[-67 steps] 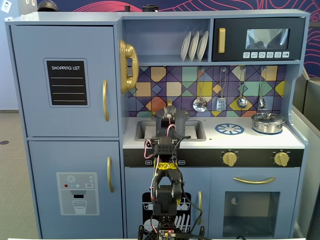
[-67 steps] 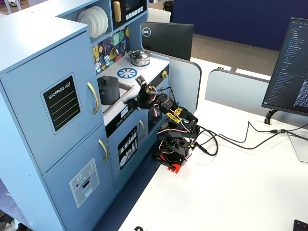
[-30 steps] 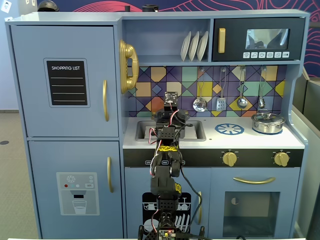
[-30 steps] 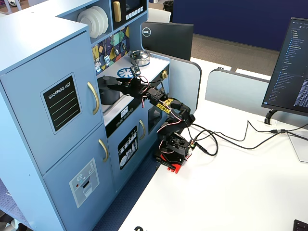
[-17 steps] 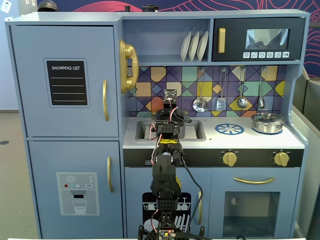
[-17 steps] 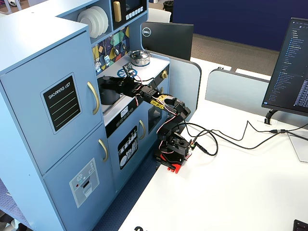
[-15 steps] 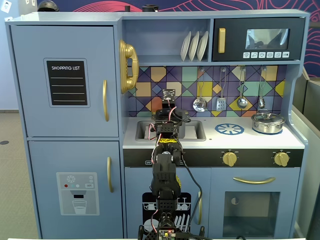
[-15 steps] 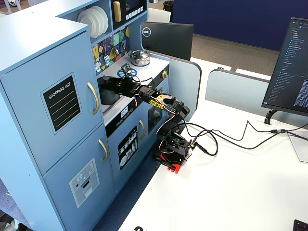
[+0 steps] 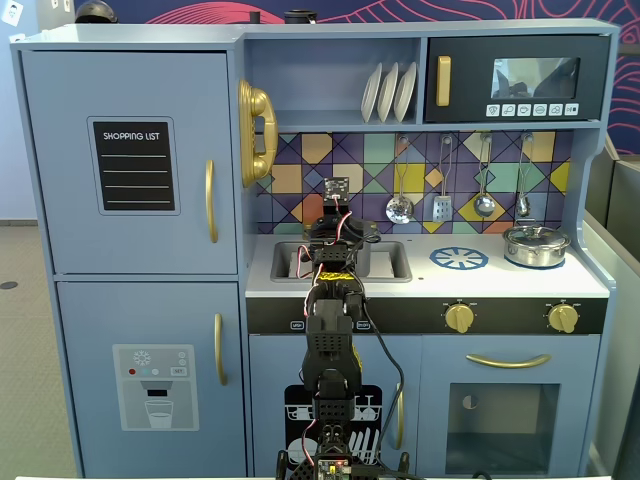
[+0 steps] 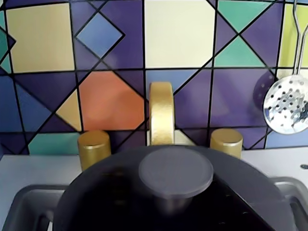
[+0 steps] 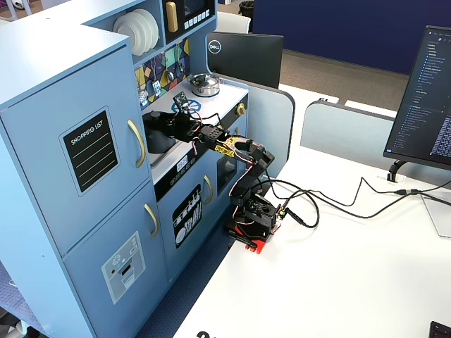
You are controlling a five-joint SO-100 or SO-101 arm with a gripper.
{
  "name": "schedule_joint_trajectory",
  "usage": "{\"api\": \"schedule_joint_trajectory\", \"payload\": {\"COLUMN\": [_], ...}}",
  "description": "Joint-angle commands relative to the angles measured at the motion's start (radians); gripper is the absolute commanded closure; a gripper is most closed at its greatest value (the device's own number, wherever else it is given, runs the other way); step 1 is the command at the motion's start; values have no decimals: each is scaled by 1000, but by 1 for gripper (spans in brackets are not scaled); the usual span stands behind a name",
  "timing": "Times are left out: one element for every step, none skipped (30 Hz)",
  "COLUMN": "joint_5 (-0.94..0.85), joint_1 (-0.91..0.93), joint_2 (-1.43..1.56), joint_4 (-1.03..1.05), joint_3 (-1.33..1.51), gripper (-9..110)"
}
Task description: Take off the lid from the gray recipient and place it on the counter
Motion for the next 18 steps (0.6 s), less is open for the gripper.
{"api": "schedule_joint_trajectory", "payload": {"joint_5": [11,15,15,14,6,-3,-12,-21,-28,-32,-40,-41,-44,-48,-46,-41,-35,-35], "joint_1": [-17,-17,-14,-9,-5,0,5,9,14,25,37,54,75,101,133,166,201,233], "joint_2": [14,15,15,15,15,15,15,17,20,23,26,31,35,44,55,71,86,98], "joint_4": [-74,-80,-81,-78,-74,-64,-52,-40,-31,-15,3,15,29,41,51,66,91,112], "joint_3": [-38,-43,-52,-63,-77,-95,-115,-133,-152,-172,-190,-206,-218,-224,-225,-222,-222,-225], "gripper": [102,102,102,102,102,102,102,102,102,102,102,102,102,102,102,102,102,102]}}
